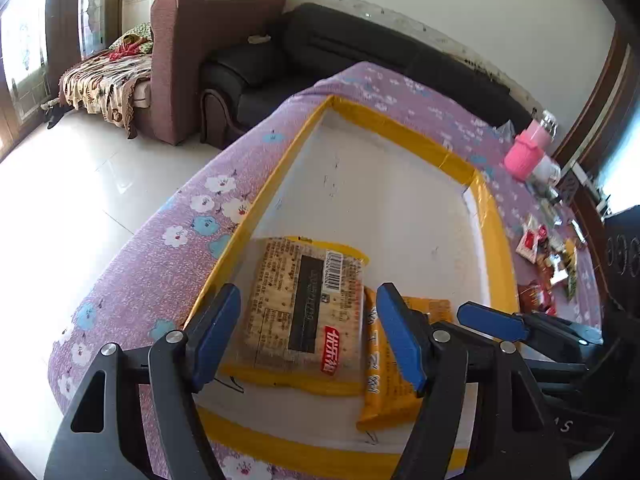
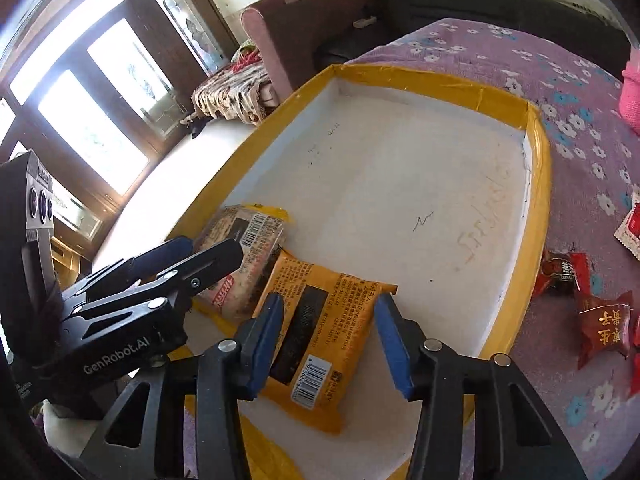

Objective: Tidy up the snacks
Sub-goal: 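Carry both packs into the yellow-rimmed tray and open both grippers, then grasp the red candy with the left gripper while the right grasps the green pea bag, then carry the candy and pea bag into the tray and release both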

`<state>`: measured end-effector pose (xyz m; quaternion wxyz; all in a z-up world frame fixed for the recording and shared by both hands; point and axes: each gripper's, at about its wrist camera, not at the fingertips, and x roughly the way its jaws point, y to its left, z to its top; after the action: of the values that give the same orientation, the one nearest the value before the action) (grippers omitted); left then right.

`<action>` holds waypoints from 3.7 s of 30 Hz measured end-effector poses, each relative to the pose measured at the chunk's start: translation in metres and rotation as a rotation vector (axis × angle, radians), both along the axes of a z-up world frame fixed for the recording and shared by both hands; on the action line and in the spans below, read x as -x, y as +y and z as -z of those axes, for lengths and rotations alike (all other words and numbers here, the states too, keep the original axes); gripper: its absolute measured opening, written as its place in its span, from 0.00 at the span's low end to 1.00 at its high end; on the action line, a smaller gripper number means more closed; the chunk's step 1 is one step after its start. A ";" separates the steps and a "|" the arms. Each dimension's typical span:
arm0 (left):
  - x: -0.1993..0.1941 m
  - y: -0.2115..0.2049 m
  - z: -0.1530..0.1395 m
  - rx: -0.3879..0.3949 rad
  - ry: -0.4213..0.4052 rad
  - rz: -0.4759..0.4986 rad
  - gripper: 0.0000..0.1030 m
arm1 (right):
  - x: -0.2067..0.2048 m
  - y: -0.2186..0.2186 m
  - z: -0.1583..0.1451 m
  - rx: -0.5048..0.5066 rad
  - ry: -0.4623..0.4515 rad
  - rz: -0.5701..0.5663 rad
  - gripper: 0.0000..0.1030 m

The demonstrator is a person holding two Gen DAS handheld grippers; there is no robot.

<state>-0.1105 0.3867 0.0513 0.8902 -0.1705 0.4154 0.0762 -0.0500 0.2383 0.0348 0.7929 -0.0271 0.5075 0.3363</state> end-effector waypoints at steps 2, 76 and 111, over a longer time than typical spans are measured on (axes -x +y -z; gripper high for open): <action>0.010 0.000 -0.012 0.018 -0.042 -0.008 0.68 | 0.004 -0.008 -0.008 -0.020 -0.021 0.010 0.48; -0.068 -0.289 0.009 -0.217 0.074 0.759 0.28 | -0.107 -0.384 0.018 -0.177 -0.141 0.764 0.64; -0.013 -0.071 -0.028 -0.064 0.004 0.189 0.29 | -0.057 -0.282 -0.026 -0.447 -0.023 0.457 0.47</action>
<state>-0.0972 0.3158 0.0791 0.8975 -0.1022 0.4289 0.0055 0.0074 -0.0441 0.0604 0.8400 0.2586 0.4049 0.2522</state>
